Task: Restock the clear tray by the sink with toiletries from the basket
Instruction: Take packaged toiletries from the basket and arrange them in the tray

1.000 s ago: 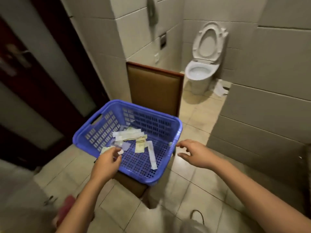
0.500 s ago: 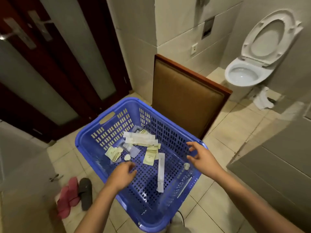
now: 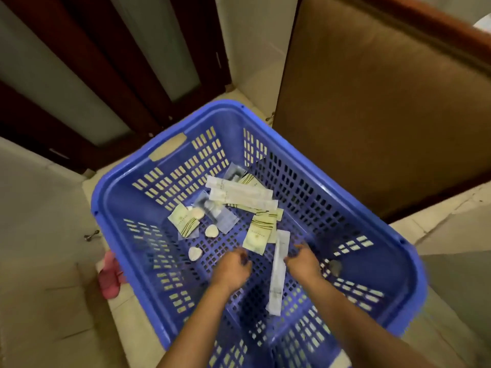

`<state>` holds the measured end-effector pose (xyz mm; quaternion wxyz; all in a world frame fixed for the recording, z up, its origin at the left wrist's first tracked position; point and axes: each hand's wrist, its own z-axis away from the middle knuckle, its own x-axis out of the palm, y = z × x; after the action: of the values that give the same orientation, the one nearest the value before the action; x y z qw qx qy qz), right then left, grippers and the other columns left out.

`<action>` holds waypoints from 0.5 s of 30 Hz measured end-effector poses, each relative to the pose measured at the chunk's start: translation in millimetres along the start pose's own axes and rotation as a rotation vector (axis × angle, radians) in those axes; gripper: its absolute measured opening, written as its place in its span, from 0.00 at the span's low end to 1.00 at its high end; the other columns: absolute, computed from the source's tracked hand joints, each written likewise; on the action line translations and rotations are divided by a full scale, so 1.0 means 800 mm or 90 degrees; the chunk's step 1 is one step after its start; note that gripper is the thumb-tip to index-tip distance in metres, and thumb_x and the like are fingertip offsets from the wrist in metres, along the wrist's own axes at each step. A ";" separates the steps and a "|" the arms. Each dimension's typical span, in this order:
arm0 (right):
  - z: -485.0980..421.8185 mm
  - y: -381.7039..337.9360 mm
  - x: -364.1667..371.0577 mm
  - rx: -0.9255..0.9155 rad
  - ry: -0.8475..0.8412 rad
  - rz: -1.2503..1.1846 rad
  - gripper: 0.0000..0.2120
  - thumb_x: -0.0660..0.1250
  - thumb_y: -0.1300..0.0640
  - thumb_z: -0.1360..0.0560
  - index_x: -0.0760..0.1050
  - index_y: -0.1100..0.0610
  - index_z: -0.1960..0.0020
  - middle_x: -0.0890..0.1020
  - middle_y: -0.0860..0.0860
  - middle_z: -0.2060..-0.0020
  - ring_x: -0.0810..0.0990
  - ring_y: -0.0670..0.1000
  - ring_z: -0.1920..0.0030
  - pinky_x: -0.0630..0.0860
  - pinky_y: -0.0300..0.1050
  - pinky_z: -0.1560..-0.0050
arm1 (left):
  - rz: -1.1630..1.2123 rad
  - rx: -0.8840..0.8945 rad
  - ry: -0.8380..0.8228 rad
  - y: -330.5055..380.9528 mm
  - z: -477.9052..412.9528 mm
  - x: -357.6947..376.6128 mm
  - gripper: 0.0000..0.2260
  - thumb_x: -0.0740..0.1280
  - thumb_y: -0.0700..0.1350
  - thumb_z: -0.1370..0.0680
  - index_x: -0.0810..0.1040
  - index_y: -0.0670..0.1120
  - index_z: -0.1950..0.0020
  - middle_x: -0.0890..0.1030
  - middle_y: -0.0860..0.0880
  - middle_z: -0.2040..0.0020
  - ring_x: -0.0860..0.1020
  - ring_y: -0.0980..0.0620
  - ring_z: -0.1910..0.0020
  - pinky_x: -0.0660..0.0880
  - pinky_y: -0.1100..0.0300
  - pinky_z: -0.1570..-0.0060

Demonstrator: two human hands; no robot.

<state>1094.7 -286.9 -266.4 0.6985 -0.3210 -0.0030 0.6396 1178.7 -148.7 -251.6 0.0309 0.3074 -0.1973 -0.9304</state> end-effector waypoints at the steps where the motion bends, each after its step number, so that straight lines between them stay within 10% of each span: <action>1: -0.020 0.005 0.013 0.044 0.016 0.000 0.14 0.60 0.64 0.23 0.65 0.57 0.38 0.70 0.54 0.66 0.65 0.50 0.73 0.60 0.44 0.73 | 0.006 -0.023 -0.002 -0.009 -0.022 0.009 0.11 0.59 0.46 0.19 0.71 0.45 0.38 0.77 0.42 0.44 0.78 0.44 0.52 0.77 0.50 0.48; 6: -0.090 0.034 0.067 0.133 0.004 0.107 0.08 0.60 0.57 0.21 0.71 0.61 0.51 0.69 0.52 0.68 0.67 0.50 0.72 0.62 0.41 0.73 | 0.045 -0.099 0.024 -0.037 -0.105 0.051 0.15 0.60 0.46 0.20 0.69 0.43 0.35 0.76 0.40 0.47 0.77 0.42 0.56 0.76 0.49 0.53; 15: -0.129 0.036 0.106 0.180 0.078 0.167 0.21 0.64 0.51 0.24 0.64 0.62 0.38 0.79 0.57 0.52 0.80 0.58 0.55 0.75 0.47 0.61 | 0.093 -0.114 0.164 -0.036 -0.160 0.070 0.23 0.62 0.47 0.21 0.61 0.43 0.28 0.64 0.44 0.31 0.69 0.44 0.35 0.73 0.53 0.44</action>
<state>1127.0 -257.2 -396.1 0.6461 -0.2559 0.1712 0.6984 1209.9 -176.4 -388.0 0.1506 0.4050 -0.1301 -0.8924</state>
